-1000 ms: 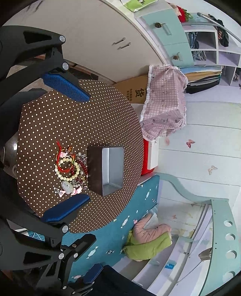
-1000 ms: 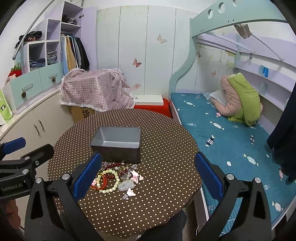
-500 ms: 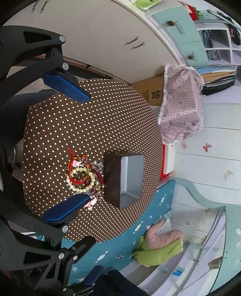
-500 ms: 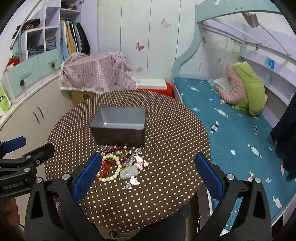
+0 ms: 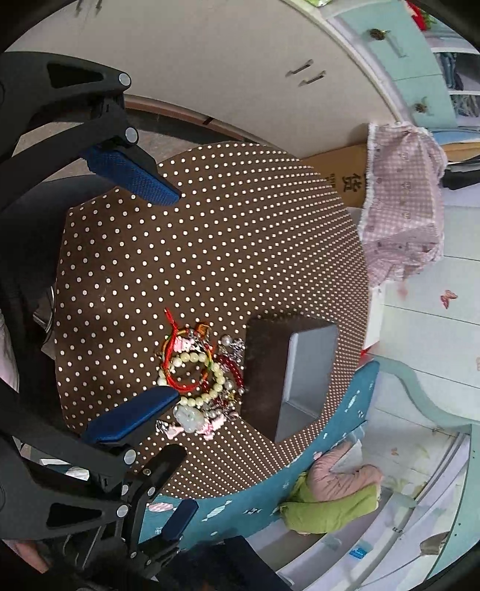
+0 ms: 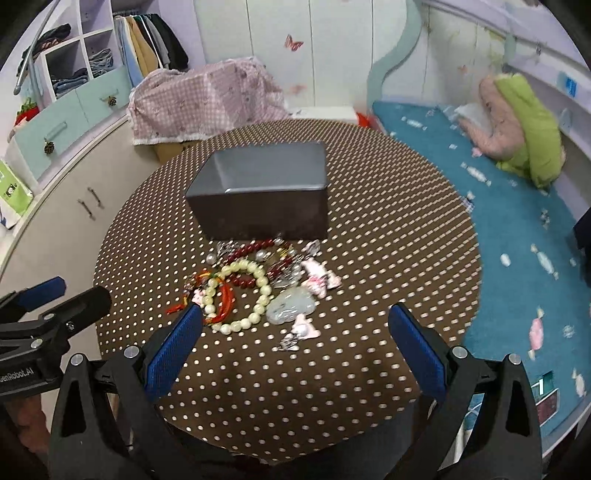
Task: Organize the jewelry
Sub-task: 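Lower the right gripper onto the cream bead bracelet and close while the left gripper approaches the pile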
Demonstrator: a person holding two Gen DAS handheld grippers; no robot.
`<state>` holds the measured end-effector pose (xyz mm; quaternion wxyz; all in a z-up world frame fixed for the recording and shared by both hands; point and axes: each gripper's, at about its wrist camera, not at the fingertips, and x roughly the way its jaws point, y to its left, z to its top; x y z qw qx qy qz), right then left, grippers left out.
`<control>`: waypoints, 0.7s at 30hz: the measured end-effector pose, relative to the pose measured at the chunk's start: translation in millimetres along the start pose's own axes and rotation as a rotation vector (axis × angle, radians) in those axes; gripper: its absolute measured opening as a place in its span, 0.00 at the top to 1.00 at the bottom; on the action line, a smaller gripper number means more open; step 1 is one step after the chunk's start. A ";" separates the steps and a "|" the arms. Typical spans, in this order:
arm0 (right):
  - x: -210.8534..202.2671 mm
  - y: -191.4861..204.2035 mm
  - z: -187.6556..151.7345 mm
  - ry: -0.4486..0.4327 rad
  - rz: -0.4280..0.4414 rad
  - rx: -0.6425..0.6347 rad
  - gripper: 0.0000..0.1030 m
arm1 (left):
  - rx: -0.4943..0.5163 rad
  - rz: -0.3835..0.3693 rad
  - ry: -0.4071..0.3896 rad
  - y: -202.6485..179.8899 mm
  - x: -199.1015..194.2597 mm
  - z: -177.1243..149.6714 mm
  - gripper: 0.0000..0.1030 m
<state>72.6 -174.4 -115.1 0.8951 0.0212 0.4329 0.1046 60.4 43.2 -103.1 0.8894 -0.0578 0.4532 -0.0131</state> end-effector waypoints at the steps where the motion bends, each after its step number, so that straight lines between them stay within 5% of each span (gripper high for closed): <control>1: 3.8 0.2 -0.3 0.006 0.015 0.005 0.07 | -0.001 0.000 0.005 0.6 2.8 -0.2 0.06; 7: 25.8 4.8 2.9 0.048 0.046 0.003 0.33 | -0.011 -0.013 0.059 8.5 23.1 0.5 0.18; 16: 54.8 13.7 7.5 0.117 0.057 -0.019 0.70 | -0.025 0.005 0.100 19.6 42.2 6.7 0.19; 21: 61.4 17.2 9.5 0.131 0.062 -0.050 0.75 | -0.034 0.001 0.123 22.7 53.0 7.5 0.19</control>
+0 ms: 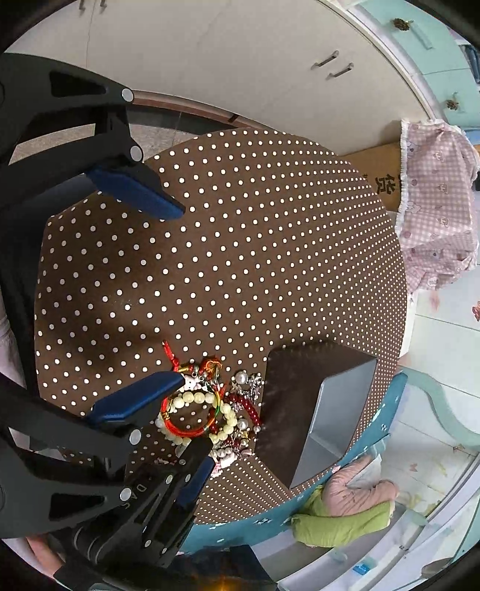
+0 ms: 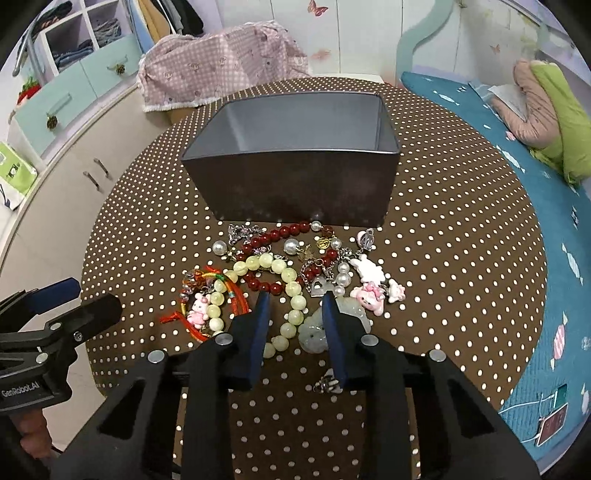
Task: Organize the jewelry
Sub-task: 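Lower the right gripper onto the cream bead bracelet and close while the left gripper approaches the pile, then lift the cream bead bracelet with the right gripper while the left gripper grasps the red string bracelet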
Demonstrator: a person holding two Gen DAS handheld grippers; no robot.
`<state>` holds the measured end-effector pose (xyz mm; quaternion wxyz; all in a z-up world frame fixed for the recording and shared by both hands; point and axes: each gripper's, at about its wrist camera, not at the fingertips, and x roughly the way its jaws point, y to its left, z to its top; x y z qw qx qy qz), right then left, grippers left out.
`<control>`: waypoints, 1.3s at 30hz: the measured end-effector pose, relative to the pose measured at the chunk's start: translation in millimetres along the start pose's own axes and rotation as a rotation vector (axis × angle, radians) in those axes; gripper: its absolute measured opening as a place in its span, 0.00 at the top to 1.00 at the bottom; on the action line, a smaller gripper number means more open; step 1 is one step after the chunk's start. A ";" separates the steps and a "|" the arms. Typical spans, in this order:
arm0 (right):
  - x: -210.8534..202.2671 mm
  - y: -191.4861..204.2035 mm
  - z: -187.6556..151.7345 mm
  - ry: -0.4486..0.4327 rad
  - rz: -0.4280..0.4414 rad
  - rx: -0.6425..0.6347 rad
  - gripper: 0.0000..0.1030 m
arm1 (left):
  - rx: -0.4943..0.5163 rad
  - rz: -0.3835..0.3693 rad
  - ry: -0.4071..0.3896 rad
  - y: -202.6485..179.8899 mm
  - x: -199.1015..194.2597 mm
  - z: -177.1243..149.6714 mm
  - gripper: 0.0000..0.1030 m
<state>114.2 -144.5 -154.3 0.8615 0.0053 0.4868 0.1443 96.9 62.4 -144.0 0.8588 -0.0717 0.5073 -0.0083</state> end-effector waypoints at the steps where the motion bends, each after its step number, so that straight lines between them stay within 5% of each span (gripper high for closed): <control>1: -0.2 0.1 0.3 -0.002 -0.003 -0.008 0.76 | -0.002 -0.003 0.004 0.1 2.4 0.3 0.19; 7: 3.9 -0.5 4.2 -0.002 -0.007 -0.030 0.79 | -0.008 -0.068 0.053 -1.4 15.5 -0.4 0.19; 16: 23.3 11.1 7.7 0.029 -0.033 -0.155 0.88 | -0.015 -0.064 0.082 -5.0 27.1 4.3 0.19; 21: 17.8 -3.4 8.0 0.038 0.019 -0.113 0.92 | -0.011 -0.067 0.092 -9.8 35.5 11.7 0.19; 30: -39.9 -11.6 15.7 -0.087 0.127 -0.092 0.92 | 0.034 -0.046 0.093 -31.6 50.3 20.3 0.36; 35: -70.6 -14.6 26.1 -0.183 0.142 -0.100 0.92 | 0.090 0.009 0.083 -48.7 55.9 23.2 0.58; 39: -76.6 -24.5 27.7 -0.213 0.136 -0.074 0.92 | 0.100 -0.015 0.097 -60.9 58.1 26.9 0.59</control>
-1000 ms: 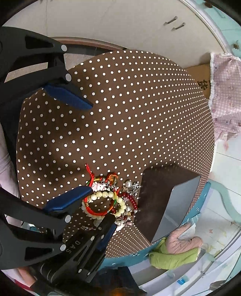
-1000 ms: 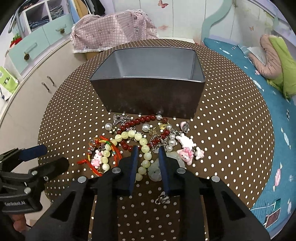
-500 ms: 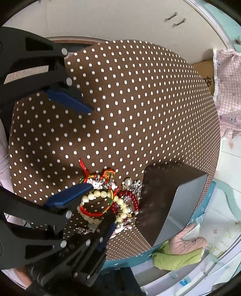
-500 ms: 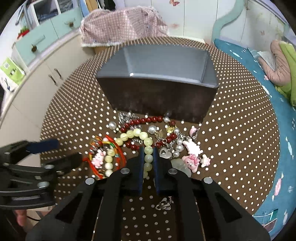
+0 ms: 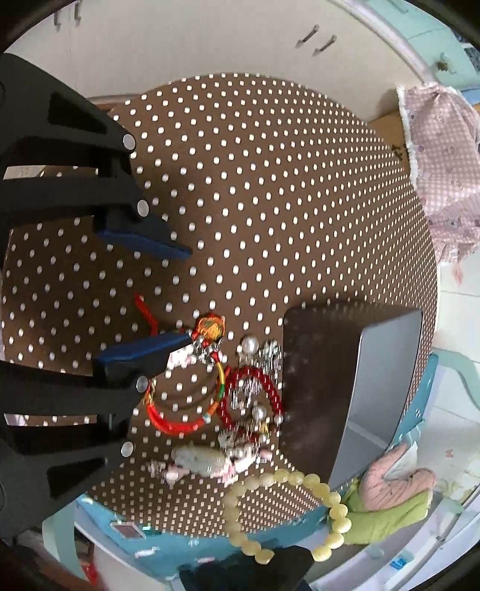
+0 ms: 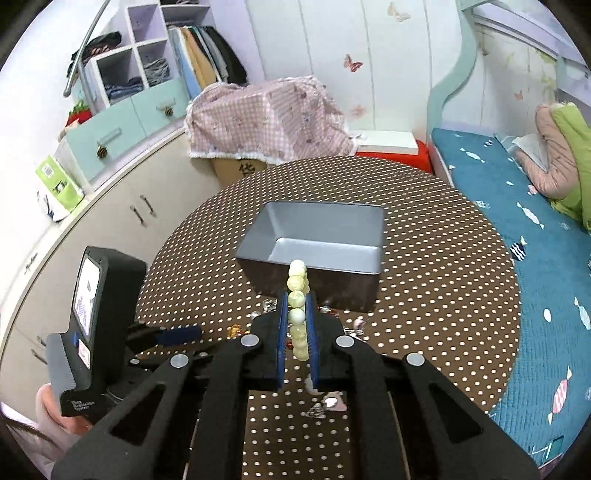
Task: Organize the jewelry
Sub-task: 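Lift the cream bead bracelet with the right gripper while the left gripper grasps the red string bracelet, then carry both bracelets over the grey metal box and open both grippers to drop them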
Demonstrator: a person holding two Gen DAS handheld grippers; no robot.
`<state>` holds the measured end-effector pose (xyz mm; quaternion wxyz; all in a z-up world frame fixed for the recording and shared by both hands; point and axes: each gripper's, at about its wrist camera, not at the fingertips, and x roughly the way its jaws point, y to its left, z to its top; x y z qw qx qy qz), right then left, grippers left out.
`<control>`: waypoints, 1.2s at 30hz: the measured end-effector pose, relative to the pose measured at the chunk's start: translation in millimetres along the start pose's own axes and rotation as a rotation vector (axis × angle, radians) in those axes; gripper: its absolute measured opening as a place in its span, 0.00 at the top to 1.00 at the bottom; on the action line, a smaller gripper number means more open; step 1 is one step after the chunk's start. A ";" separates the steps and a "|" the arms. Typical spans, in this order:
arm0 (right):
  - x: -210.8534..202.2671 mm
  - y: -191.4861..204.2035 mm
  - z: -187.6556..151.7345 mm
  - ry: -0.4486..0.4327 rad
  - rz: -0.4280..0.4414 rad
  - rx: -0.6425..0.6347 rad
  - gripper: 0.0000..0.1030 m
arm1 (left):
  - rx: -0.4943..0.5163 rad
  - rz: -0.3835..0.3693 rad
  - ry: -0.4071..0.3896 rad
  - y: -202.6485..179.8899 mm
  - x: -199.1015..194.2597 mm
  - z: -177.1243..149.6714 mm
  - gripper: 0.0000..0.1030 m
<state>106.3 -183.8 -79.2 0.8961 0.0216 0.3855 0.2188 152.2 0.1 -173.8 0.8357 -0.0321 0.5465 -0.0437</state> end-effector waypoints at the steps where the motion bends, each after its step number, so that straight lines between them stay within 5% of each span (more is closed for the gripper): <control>1: 0.1 -3.3 -0.8 -0.001 -0.002 0.008 0.92 | 0.004 -0.001 -0.003 -1.8 -1.7 0.9 0.60; 13: 3.4 -24.8 -8.8 0.010 0.000 0.087 0.92 | 0.092 0.131 0.007 -36.9 12.6 7.1 0.55; 15: 4.5 -28.3 -10.9 0.015 0.001 0.100 0.92 | 0.095 0.104 0.008 -39.4 13.4 9.2 0.74; 16: 4.3 -29.4 -11.7 0.016 0.001 0.103 0.92 | 0.098 0.129 0.002 -41.3 13.7 9.9 0.93; 17: 4.0 -30.7 -12.8 0.018 0.003 0.105 0.92 | 0.097 0.149 -0.002 -42.5 14.5 11.2 0.92; 29: -4.9 -31.9 -14.5 0.001 0.013 0.100 0.92 | -0.027 0.022 -0.015 -7.6 -8.3 19.6 0.92; 36: -13.0 -29.3 -10.6 -0.024 0.000 0.088 0.92 | -0.023 -0.021 -0.090 -1.1 -48.2 21.2 0.92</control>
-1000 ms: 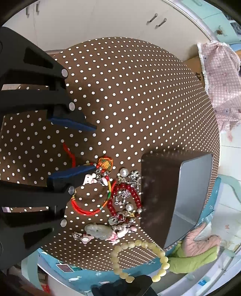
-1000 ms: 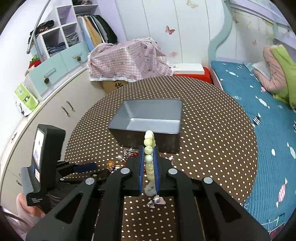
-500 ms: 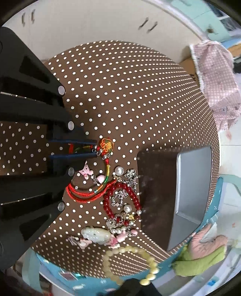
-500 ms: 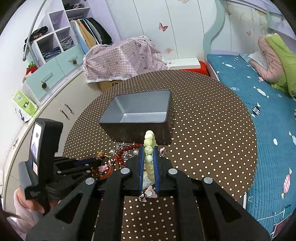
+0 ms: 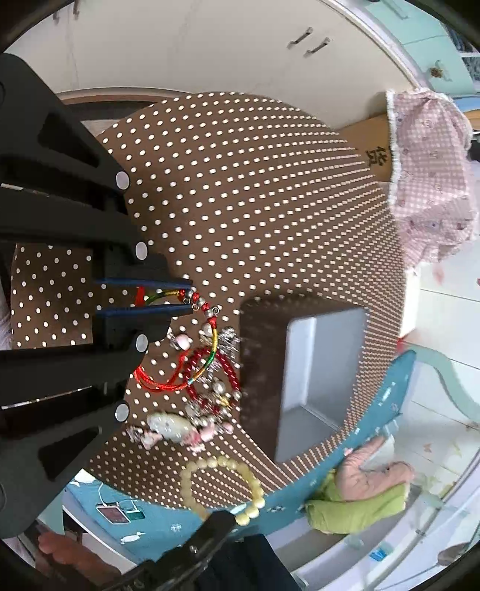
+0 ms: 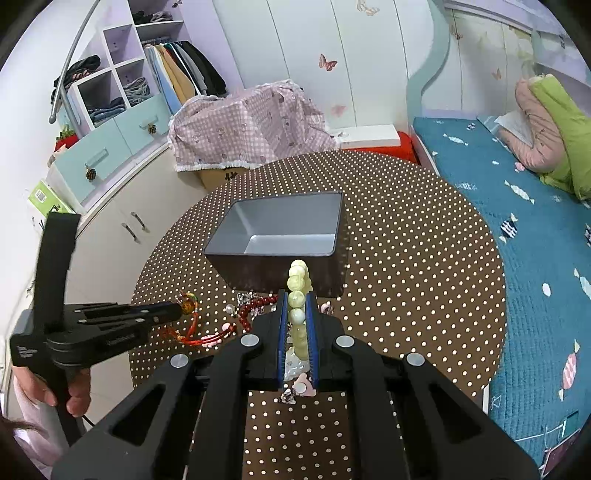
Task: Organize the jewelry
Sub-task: 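Carry both bracelets over the grey metal box and open both grippers to drop them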
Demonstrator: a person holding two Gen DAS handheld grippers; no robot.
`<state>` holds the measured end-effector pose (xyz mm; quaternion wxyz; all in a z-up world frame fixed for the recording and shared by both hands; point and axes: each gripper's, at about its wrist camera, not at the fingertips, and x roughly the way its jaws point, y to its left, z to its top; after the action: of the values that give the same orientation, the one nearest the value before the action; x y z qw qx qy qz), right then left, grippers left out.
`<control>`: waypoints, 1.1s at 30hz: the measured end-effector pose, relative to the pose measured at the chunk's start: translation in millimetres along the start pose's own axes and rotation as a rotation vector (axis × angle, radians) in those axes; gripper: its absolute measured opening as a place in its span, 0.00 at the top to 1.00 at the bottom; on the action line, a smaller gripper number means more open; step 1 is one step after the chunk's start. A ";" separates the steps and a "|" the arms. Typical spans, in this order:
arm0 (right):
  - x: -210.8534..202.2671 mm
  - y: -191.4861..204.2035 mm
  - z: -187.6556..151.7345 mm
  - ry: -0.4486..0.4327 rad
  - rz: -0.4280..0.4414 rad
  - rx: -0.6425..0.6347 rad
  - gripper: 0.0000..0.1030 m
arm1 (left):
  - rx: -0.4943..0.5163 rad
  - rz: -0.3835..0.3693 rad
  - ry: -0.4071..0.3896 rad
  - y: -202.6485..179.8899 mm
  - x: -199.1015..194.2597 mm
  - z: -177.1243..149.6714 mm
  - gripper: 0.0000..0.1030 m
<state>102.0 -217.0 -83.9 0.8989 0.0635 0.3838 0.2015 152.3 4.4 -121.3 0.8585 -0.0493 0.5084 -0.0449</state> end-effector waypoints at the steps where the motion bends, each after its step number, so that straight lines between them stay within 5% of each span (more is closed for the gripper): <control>1: -1.2 0.6 1.1 -0.005 0.000 -0.003 0.92 | 0.001 -0.002 -0.010 0.8 -3.5 1.7 0.92; 22: -0.1 14.9 51.2 -0.118 -0.005 -0.065 0.92 | 0.037 -0.059 -0.194 -16.7 -50.9 56.1 0.92; 33: 43.9 5.4 67.6 -0.044 0.015 -0.042 0.92 | 0.011 -0.103 -0.168 -21.2 -9.2 97.1 0.92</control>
<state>176.1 -191.3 -64.5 0.9067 0.0518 0.3593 0.2147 232.6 -11.7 -64.1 0.8951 -0.0740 0.4310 -0.0875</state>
